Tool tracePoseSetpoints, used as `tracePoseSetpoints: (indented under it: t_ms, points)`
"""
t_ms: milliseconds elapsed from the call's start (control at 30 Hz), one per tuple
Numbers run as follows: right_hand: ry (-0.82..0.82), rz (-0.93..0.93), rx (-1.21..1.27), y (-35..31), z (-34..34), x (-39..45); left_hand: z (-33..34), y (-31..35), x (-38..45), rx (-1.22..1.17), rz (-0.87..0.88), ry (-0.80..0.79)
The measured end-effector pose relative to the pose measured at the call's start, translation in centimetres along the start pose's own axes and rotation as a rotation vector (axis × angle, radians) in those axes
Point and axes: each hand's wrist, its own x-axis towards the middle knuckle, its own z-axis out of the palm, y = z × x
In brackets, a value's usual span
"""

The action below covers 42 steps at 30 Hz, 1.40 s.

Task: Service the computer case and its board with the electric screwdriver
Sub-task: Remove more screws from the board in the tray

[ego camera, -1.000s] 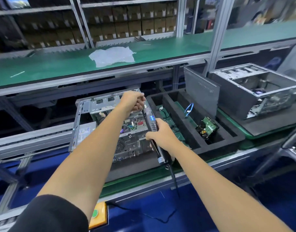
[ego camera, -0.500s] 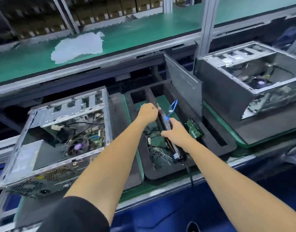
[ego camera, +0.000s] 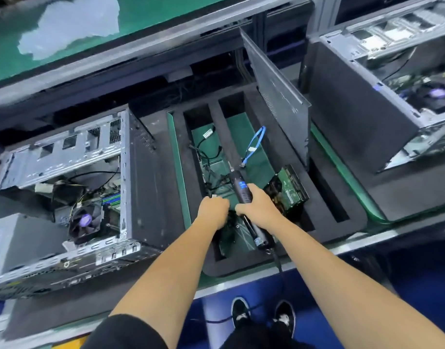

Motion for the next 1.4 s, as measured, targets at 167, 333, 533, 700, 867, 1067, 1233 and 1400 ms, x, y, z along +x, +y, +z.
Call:
tracePoseSetpoints:
  t_ms: [167, 333, 533, 700, 867, 1067, 1233, 1400]
  points:
    - [-0.001, -0.032, 0.072, 0.6, -0.2, 0.8, 1.1, 0.4, 0.3, 0.072, 0.053, -0.025]
    - [-0.001, -0.013, 0.141, 0.5, -0.2, 1.3, 1.4, 1.3, 1.7, -0.033, 0.108, -0.071]
    - [0.028, -0.003, 0.169, 0.8, 0.0, 1.5, 1.9, 2.3, 2.0, -0.416, -0.018, -0.090]
    - [0.032, 0.002, 0.195, 0.6, 0.2, 1.5, 1.9, 2.0, 1.7, -0.579, -0.037, -0.110]
    - [0.025, 0.024, 0.215, 0.6, 0.3, 1.7, 2.1, 1.9, 1.4, -0.616, 0.003, -0.051]
    - [0.016, 0.044, 0.231, 0.7, 0.5, 1.7, 2.1, 1.8, 1.4, -0.583, 0.018, -0.038]
    - [0.049, 0.055, 0.228, 0.8, 0.6, 1.7, 1.8, 2.1, 0.9, -0.601, 0.017, -0.027]
    - [0.048, 0.035, 0.223, 0.7, 0.6, 1.7, 2.1, 2.1, 0.4, -0.660, 0.026, -0.012]
